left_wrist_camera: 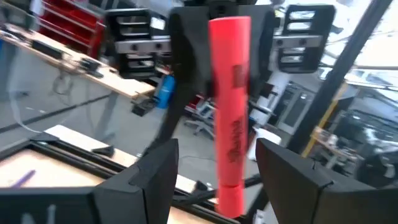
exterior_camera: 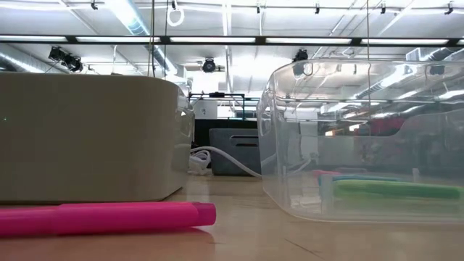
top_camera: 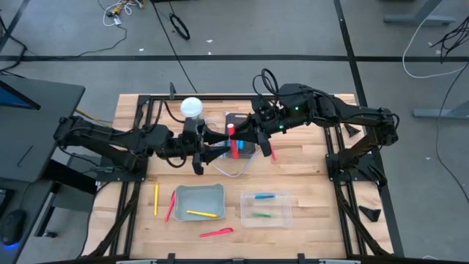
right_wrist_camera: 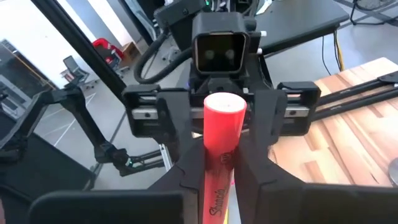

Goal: Pick & Place Markers
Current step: Put the orange highlighter pen into the black bin

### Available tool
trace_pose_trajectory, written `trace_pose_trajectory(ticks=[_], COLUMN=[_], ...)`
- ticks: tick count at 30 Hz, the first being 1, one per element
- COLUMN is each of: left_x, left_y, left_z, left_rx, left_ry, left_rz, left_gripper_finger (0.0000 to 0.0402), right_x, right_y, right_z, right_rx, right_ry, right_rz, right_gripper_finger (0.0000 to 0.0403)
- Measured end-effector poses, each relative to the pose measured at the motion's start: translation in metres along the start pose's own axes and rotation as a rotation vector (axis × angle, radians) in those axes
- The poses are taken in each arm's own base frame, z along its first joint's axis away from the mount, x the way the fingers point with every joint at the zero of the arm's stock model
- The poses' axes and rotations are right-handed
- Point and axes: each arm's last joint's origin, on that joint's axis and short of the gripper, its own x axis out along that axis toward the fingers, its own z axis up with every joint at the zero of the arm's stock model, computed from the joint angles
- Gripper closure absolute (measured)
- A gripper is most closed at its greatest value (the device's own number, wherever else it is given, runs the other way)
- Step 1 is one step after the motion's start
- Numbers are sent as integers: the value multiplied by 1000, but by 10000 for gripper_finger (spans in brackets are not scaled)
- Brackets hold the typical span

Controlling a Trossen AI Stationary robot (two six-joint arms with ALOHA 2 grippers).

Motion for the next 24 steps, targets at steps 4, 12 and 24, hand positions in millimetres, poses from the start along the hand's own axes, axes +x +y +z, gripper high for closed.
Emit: trace_pose_trajectory(ticks=[4, 12, 24], left_x=[4, 10, 10], left_y=[2, 3, 2], left_z=[-3, -10, -13], left_rx=[-33, -41, -37], left_ry=[26, 44, 95], left_rz=[-32, -51, -102], left_gripper_finger=[181, 184, 271], right_x=[7, 29, 26], right_y=[-2, -10, -7], right_z=[0, -9, -8], right_rx=[-2, 32, 51], right_ry=[-8, 32, 29], right_rz=[4, -13, -3], right_gripper_finger=[355, 355, 354])
